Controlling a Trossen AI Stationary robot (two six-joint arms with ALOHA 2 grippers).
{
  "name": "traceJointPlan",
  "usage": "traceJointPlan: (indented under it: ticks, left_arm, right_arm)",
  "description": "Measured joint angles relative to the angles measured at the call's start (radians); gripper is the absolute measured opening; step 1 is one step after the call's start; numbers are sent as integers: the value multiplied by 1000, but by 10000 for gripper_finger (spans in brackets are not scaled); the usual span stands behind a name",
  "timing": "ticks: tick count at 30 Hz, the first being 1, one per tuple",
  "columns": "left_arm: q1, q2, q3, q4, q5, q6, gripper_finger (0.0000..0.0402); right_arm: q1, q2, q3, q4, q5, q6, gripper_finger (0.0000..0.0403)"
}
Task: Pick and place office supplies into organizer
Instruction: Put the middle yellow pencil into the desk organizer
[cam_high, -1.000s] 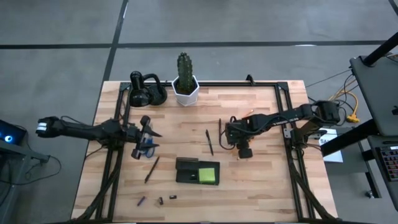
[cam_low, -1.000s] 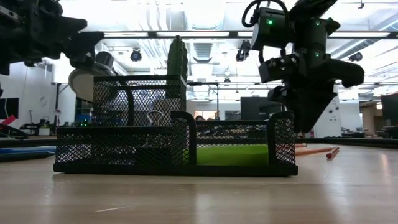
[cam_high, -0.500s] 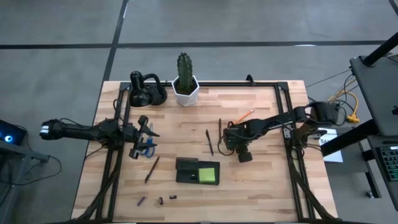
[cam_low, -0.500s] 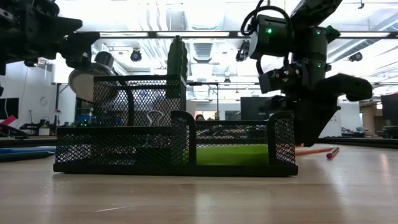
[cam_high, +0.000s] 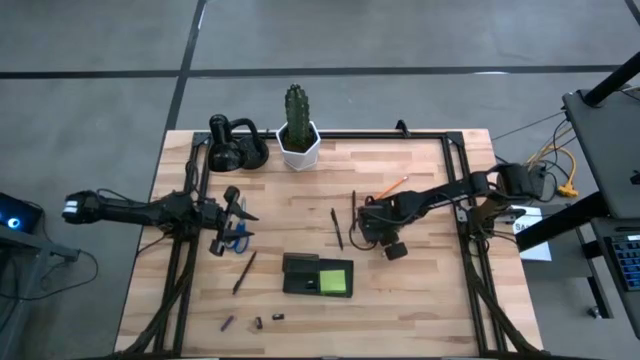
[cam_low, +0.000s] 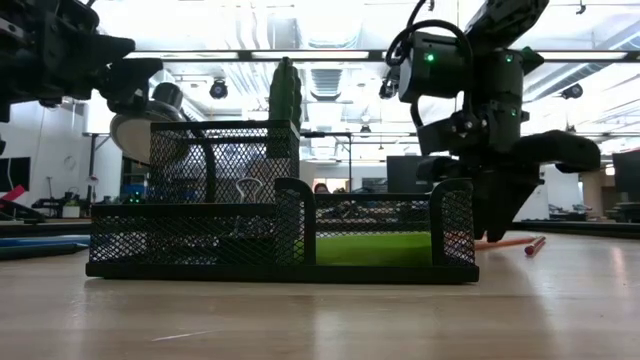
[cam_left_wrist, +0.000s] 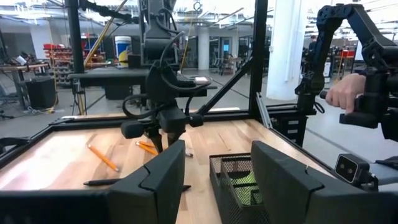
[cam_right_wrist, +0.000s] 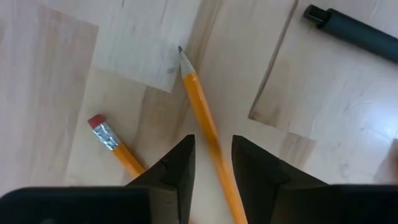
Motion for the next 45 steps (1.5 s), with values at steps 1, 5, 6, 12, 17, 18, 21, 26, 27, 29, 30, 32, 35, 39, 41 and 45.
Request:
traceJointPlan:
  ticks: [1, 5, 6, 12, 17, 18, 21, 26, 27, 29, 30, 32, 35, 39, 41, 45]
  left_arm:
    - [0, 3, 0, 0, 0, 0, 169]
    - [0, 13, 0, 0, 0, 0, 170]
    - [0, 16, 0, 0, 0, 0, 169]
    - [0, 32, 0, 0, 0, 0, 170]
    - [0, 44, 0, 0, 0, 0, 169]
    - [0, 46, 0, 0, 0, 0, 169]
    - [0, 52, 0, 0, 0, 0, 169]
    - [0, 52, 0, 0, 0, 0, 170]
    - [0, 52, 0, 0, 0, 0, 170]
    - [0, 51, 0, 0, 0, 0, 169]
    - [0, 51, 0, 0, 0, 0, 169]
    - [0, 52, 0, 0, 0, 0, 170]
    - [0, 52, 0, 0, 0, 1, 170]
    - [0, 51, 0, 0, 0, 1, 169]
    - [0, 52, 0, 0, 1, 1, 169]
    - [0, 52, 0, 0, 1, 1, 170]
  right_arm:
    - [-1, 2, 0, 0, 0, -11, 90]
    - [-3, 17, 0, 1, 0, -36, 86]
    - [-3, 21, 0, 3, -1, -36, 86]
    - [-3, 32, 3, 3, -2, -44, 80]
    - [-3, 29, 2, 2, -5, -45, 57]
    - [-3, 29, 2, 1, -6, -46, 51]
    - [-3, 29, 2, 1, -7, -47, 33]
    - [-4, 28, 2, 5, -5, -45, 14]
    - [-4, 28, 2, 5, -5, -44, 14]
    - [-4, 28, 2, 5, -5, -44, 15]
    - [-4, 28, 2, 5, -5, -45, 15]
    - [-4, 28, 2, 5, -5, -44, 15]
    - [-4, 28, 2, 5, -4, -44, 14]
    - [-4, 28, 1, 7, -3, -42, 13]
    - [-4, 28, 2, 9, 1, -39, 13]
    - [-6, 30, 13, 9, 21, -23, 12]
